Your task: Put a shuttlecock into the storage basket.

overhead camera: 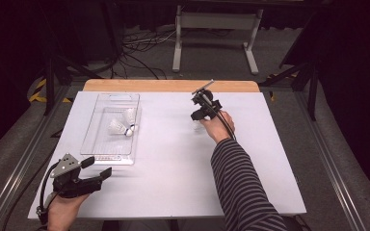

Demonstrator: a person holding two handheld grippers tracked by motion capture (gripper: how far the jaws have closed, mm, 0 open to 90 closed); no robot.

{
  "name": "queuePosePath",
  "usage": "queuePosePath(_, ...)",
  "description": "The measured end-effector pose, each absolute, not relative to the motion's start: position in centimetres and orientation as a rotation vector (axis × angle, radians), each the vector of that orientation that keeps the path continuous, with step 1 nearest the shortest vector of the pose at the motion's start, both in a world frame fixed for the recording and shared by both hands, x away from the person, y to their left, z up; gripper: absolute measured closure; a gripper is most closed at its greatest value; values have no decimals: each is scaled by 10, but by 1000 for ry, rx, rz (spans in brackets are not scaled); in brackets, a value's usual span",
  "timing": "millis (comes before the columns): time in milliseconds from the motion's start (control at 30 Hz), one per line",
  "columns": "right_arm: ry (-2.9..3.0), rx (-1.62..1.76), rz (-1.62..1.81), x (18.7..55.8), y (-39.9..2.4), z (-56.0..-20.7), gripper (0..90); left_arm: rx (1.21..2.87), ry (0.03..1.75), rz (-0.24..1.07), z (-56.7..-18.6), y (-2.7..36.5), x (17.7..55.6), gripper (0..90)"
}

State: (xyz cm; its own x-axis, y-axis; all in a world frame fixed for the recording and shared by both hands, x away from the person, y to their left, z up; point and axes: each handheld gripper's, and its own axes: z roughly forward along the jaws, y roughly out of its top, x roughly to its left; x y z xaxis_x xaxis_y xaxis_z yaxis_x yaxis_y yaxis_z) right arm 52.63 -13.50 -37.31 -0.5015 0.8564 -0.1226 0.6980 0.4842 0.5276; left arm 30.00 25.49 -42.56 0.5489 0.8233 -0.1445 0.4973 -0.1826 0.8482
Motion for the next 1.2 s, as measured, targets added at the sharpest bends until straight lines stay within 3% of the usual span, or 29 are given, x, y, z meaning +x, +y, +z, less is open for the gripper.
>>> queuePosePath(200,2369,1306,532,531,-130,-376,477,1847,1085,429,-426,254,301,231)
queuePosePath(400,2374,1339,503,534,-128,-380,523,1848,1082,428,-426,254,301,230)
queuePosePath(1200,2400,1350,424,536,-123,-387,825,1867,1074,419,-427,252,301,229)
